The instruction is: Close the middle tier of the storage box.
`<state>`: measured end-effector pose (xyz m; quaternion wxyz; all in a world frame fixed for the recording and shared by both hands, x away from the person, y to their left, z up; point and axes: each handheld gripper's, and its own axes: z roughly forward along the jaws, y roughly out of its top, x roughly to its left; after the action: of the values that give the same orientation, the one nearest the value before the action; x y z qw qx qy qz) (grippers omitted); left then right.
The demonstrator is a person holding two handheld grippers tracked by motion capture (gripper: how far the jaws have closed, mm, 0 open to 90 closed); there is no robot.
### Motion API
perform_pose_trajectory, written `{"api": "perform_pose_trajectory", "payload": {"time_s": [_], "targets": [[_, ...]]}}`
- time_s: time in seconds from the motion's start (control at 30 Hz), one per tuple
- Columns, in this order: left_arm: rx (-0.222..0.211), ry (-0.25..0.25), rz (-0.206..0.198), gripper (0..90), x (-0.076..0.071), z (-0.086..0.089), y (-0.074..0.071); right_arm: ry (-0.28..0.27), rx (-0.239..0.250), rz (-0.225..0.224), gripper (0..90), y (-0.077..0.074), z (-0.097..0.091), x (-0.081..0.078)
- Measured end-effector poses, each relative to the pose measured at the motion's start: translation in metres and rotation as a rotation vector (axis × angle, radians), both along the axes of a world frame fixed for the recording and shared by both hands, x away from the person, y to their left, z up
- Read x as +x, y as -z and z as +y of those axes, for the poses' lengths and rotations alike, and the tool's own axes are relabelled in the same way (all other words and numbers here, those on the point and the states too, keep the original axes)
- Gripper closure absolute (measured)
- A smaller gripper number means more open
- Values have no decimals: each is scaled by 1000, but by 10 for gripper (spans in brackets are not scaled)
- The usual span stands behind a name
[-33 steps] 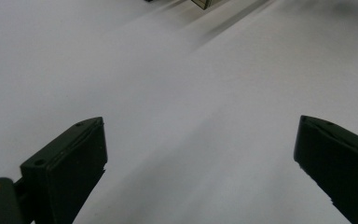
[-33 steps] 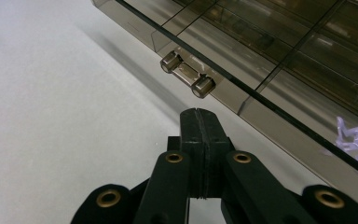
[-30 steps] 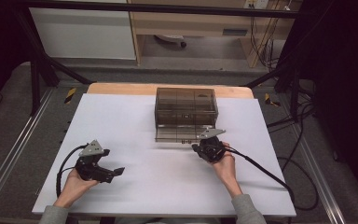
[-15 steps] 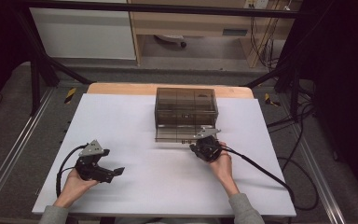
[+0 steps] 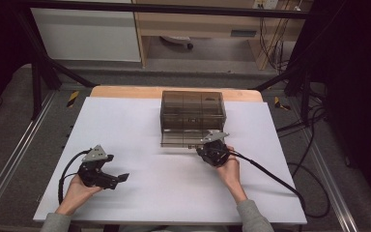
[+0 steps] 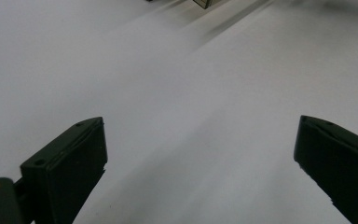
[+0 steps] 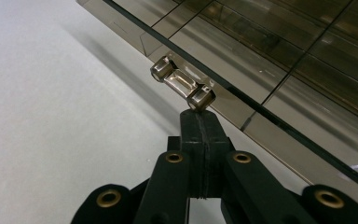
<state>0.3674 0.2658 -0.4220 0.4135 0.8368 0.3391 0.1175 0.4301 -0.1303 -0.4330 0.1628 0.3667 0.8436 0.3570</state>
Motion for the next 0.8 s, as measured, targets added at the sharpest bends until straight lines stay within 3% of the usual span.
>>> {"api": "perform_pose_trajectory", "payload": {"time_s": [0.8], "targets": [[-1,-3,2,23,0,0,0,4,15,-19,900,-1,0,2]]}}
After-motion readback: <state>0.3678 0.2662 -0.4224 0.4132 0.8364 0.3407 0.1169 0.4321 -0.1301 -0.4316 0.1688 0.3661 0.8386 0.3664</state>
